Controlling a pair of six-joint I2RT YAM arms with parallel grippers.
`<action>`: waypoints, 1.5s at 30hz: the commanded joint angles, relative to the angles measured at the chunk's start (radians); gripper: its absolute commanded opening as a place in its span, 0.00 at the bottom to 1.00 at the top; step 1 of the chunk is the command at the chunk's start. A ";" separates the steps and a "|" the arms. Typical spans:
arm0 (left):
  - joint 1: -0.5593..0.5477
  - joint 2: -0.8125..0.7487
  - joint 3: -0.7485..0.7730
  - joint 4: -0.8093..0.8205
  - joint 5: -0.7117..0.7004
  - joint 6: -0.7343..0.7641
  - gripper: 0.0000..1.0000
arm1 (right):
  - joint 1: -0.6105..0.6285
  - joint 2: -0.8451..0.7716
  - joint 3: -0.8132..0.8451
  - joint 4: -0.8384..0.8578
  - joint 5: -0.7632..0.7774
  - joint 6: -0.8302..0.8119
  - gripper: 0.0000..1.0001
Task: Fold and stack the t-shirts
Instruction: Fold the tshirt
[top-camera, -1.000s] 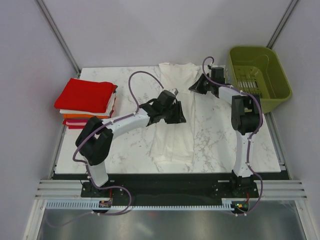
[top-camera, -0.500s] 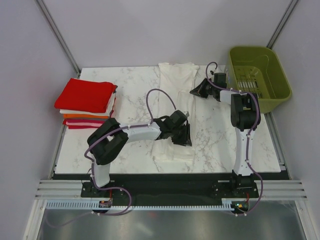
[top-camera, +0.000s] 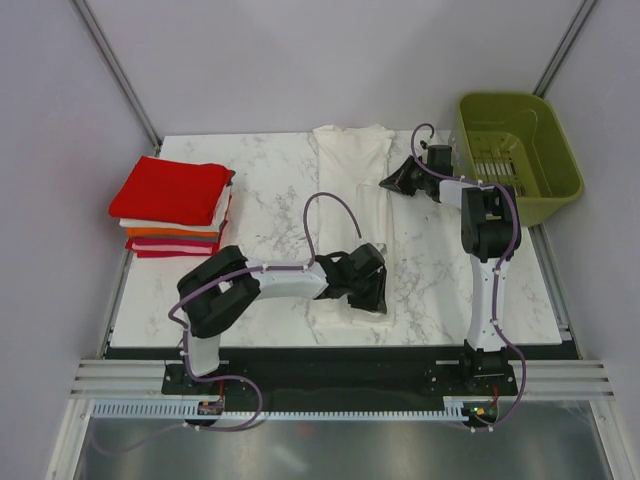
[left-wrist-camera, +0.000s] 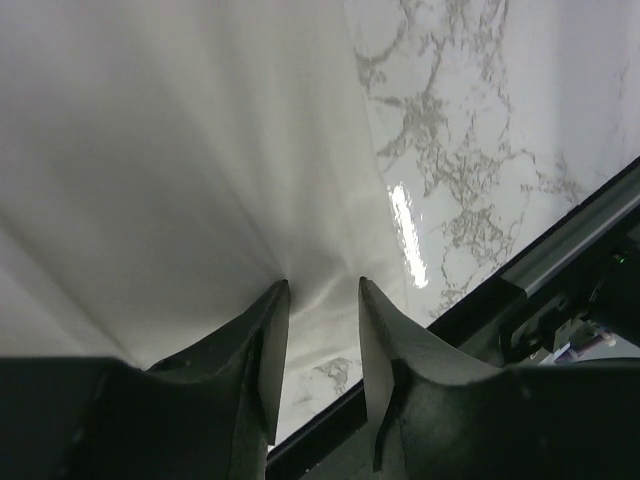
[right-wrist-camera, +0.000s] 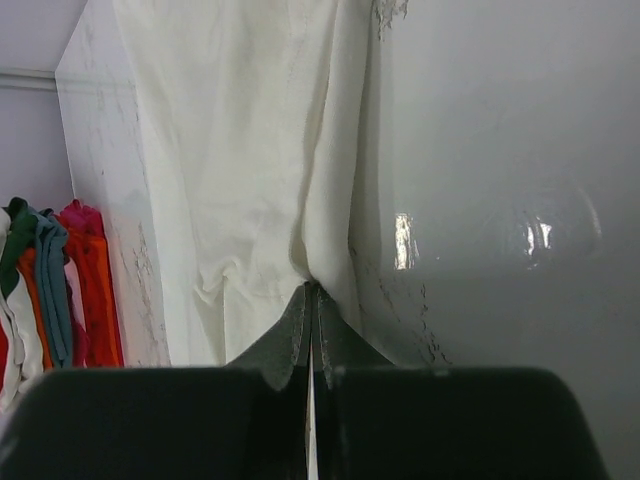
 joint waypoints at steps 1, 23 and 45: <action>-0.067 -0.034 -0.046 -0.084 -0.017 -0.033 0.41 | -0.003 0.044 0.020 -0.063 0.077 -0.036 0.00; 0.205 -0.512 -0.203 -0.220 0.022 0.068 0.53 | 0.136 -0.267 -0.063 -0.169 0.173 -0.151 0.50; 0.333 -0.600 -0.590 -0.027 0.052 -0.047 0.60 | 0.323 -0.014 0.089 -0.004 -0.025 0.067 0.00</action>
